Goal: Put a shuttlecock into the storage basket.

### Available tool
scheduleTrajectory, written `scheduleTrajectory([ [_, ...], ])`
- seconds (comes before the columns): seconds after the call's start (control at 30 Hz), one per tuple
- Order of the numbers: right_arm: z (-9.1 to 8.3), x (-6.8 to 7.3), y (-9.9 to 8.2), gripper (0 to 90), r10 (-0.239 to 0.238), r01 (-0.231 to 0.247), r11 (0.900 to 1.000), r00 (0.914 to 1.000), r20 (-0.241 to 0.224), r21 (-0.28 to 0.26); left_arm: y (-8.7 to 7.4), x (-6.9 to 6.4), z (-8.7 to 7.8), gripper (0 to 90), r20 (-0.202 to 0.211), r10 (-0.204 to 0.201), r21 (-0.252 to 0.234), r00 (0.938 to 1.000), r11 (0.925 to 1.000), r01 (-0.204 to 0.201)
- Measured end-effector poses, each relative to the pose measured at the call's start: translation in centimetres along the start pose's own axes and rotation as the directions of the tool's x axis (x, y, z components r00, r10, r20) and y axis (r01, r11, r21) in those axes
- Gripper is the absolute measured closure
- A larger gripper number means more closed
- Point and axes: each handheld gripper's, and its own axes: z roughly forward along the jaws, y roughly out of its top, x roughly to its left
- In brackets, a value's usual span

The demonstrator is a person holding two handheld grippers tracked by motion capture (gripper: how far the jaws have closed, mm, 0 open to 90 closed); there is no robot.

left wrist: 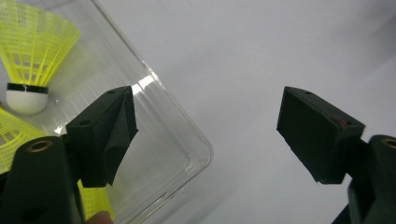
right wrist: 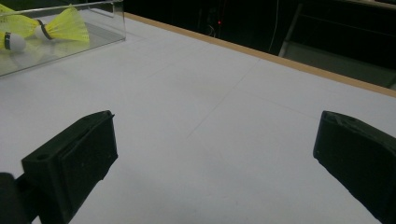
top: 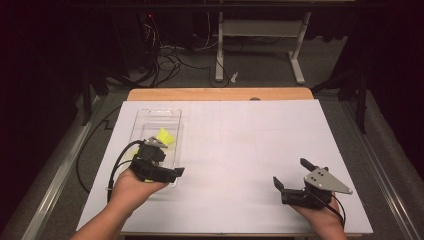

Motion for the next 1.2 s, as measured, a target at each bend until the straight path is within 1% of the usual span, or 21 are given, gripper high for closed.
scheduleTrajectory([
  [0.07, 0.0, 0.0, 0.0, 0.1, 0.0, 0.0, 1.0, 1.0, 0.0, 0.0, -0.2, 0.0, 0.2, 20.0, 0.007, 0.002, -0.016, 1.0, 0.9999, -0.002],
  [0.13, 0.0, -0.1, 0.0, 0.1, 0.001, -0.001, 1.0, 1.0, -0.002, -0.002, -0.5, 0.0, 0.4, 19.8, -0.002, 0.001, -0.038, 1.0, 0.9993, -0.002],
  [0.2, 0.0, -0.1, -0.1, 0.1, 0.0, 0.0, 1.0, 1.0, -0.003, -0.002, -1.0, 0.3, 0.5, 19.6, 0.002, -0.002, -0.057, 1.0, 0.9984, 0.002],
  [0.27, 0.0, 0.0, -0.1, 0.1, 0.0, 0.0, 1.0, 1.0, -0.004, -0.001, -1.4, 0.5, 0.6, 19.3, -0.009, 0.006, -0.074, 0.9999, 0.9973, -0.007],
  [0.4, 0.1, 0.1, -0.1, 0.1, 0.0, 0.0, 1.0, 1.0, -0.005, 0.003, -2.4, 1.2, 0.6, 18.6, -0.018, -0.003, -0.106, 0.9998, 0.9943, 0.002],
  [0.53, 0.2, 0.2, -0.1, 0.1, -0.002, 0.002, 1.0, 1.0, -0.007, 0.007, -3.2, 1.6, 0.3, 17.5, -0.04, 0.006, -0.132, 0.9992, 0.9911, -0.011],
  [0.63, 0.3, 0.3, -0.1, 0.1, -0.005, 0.005, 0.9999, 1.0, -0.007, 0.01, -3.8, 1.7, 0.2, 16.5, -0.035, 0.005, -0.163, 0.9994, 0.9866, -0.01],
  [0.7, 0.3, 0.3, -0.1, 0.1, -0.005, 0.005, 0.9999, 1.0, -0.009, 0.012, -4.1, 1.6, 0.1, 16.0, -0.054, 0.022, -0.182, 0.9983, 0.9829, -0.031],
  [0.77, 0.4, 0.3, -0.1, 0.1, -0.006, 0.006, 0.9999, 0.9999, -0.009, 0.013, -4.5, 1.6, 0.2, 15.9, -0.048, 0.016, -0.207, 0.9987, 0.9781, -0.025],
  [0.8, 0.4, 0.3, -0.1, 0.1, -0.006, 0.006, 0.9999, 0.9999, -0.009, 0.013, -4.7, 1.6, 0.3, 15.9, -0.057, 0.016, -0.216, 0.9983, 0.9759, -0.028],
  [0.83, 0.4, 0.3, -0.2, 0.1, -0.006, 0.006, 0.9999, 0.9999, -0.01, 0.014, -4.9, 1.7, 0.4, 15.9, -0.052, 0.013, -0.221, 0.9986, 0.975, -0.024],
  [0.87, 0.4, 0.3, -0.2, 0.1, -0.006, 0.006, 0.9999, 0.9999, -0.009, 0.015, -5.0, 1.8, 0.6, 15.9, -0.034, 0.003, -0.226, 0.9994, 0.974, -0.011],
  [0.9, 0.4, 0.3, -0.2, 0.1, -0.006, 0.006, 0.9999, 0.9999, -0.009, 0.016, -5.2, 1.9, 0.7, 15.9, -0.034, -0.002, -0.232, 0.9994, 0.9727, -0.006],
  [0.93, 0.5, 0.3, -0.2, 0.1, -0.006, 0.006, 0.9998, 0.9999, -0.01, 0.017, -5.3, 1.9, 0.8, 15.9, -0.048, 0.006, -0.233, 0.9988, 0.9724, -0.017],
  [1.0, 0.5, 0.3, -0.2, 0.1, -0.008, 0.008, 0.9998, 0.9999, -0.01, 0.017, -5.5, 2.0, 1.0, 15.8, -0.048, 0.009, -0.238, 0.9988, 0.9709, -0.02],
  [1.03, 0.5, 0.3, -0.2, 0.1, -0.008, 0.008, 0.9998, 0.9999, -0.01, 0.017, -5.7, 2.1, 1.0, 15.6, -0.044, 0.006, -0.247, 0.999, 0.9688, -0.016],
  [1.13, 0.5, 0.3, -0.2, 0.1, -0.008, 0.008, 0.9998, 0.9999, -0.01, 0.016, -6.3, 2.3, 1.0, 15.5, -0.037, 0.011, -0.284, 0.9992, 0.9585, -0.022],
  [1.2, 0.4, 0.3, -0.2, 0.1, -0.007, 0.007, 0.9998, 0.9999, -0.008, 0.018, -6.6, 2.5, 1.0, 15.1, -0.022, 0.012, -0.304, 0.9997, 0.9525, -0.018],
])
